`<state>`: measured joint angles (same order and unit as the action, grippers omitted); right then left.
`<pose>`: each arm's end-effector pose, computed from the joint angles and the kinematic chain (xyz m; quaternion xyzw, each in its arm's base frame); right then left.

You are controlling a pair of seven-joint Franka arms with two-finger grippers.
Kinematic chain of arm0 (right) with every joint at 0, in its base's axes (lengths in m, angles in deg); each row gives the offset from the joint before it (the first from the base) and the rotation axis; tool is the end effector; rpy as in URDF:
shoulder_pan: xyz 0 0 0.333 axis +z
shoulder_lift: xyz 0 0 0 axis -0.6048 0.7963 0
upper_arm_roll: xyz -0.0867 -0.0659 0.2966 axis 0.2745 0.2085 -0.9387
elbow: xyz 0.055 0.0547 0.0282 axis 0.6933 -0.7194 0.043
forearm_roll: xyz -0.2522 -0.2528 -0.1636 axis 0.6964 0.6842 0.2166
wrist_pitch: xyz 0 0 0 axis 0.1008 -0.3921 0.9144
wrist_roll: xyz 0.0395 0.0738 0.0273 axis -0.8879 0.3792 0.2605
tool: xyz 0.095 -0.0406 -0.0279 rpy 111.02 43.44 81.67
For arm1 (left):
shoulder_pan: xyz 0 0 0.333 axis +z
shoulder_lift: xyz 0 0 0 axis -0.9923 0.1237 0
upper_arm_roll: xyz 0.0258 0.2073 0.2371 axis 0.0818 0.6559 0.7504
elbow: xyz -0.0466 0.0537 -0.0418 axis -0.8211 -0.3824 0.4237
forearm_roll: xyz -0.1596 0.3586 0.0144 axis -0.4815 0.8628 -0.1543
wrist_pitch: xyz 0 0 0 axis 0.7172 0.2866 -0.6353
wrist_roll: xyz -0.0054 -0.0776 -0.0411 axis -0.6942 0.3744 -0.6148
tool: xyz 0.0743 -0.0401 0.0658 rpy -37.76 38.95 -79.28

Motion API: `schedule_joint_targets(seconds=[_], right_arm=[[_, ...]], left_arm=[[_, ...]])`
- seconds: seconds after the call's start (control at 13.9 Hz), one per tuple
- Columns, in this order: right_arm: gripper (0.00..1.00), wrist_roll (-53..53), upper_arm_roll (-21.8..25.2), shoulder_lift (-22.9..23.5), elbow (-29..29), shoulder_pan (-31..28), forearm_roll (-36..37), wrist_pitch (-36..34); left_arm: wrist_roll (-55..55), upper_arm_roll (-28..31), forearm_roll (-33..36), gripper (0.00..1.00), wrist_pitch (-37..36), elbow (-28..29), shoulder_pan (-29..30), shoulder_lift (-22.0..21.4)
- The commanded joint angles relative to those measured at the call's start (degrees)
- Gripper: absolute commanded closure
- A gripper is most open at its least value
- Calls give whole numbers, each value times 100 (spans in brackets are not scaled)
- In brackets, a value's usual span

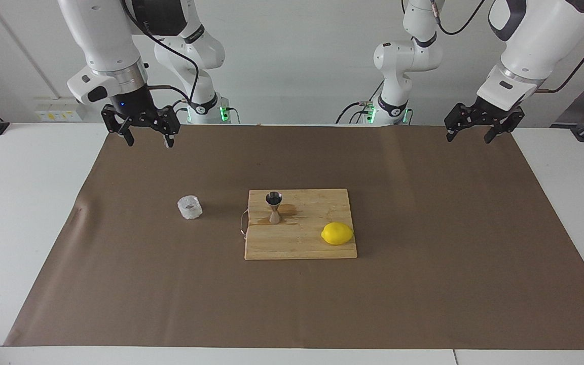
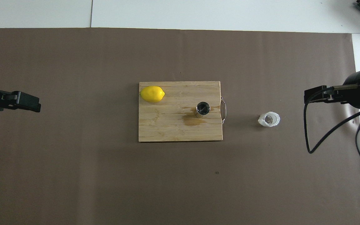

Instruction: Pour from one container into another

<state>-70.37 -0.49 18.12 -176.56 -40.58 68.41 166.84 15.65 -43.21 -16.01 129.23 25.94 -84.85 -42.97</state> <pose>0.5491 0.0400 0.6173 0.9995 -0.0163 0.0223 0.0130 0.5393 -0.0530 0.6229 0.9983 -0.0538 -0.0187 0.0106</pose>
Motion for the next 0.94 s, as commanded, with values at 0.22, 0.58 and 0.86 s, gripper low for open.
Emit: schedule_joint_targets(seconds=[0.22,0.58,0.86], right_arm=[[0,-176,378,72,151,326,49,-154],[0,-159,685,55,98,564,31,-163],[0,-159,730,46,90,609,31,-163]], left_arm=[[42,62,-1,0,-3,173,-59,-166],[42,62,-1,0,-3,173,-59,-166],[42,62,-1,0,-3,173,-59,-166]])
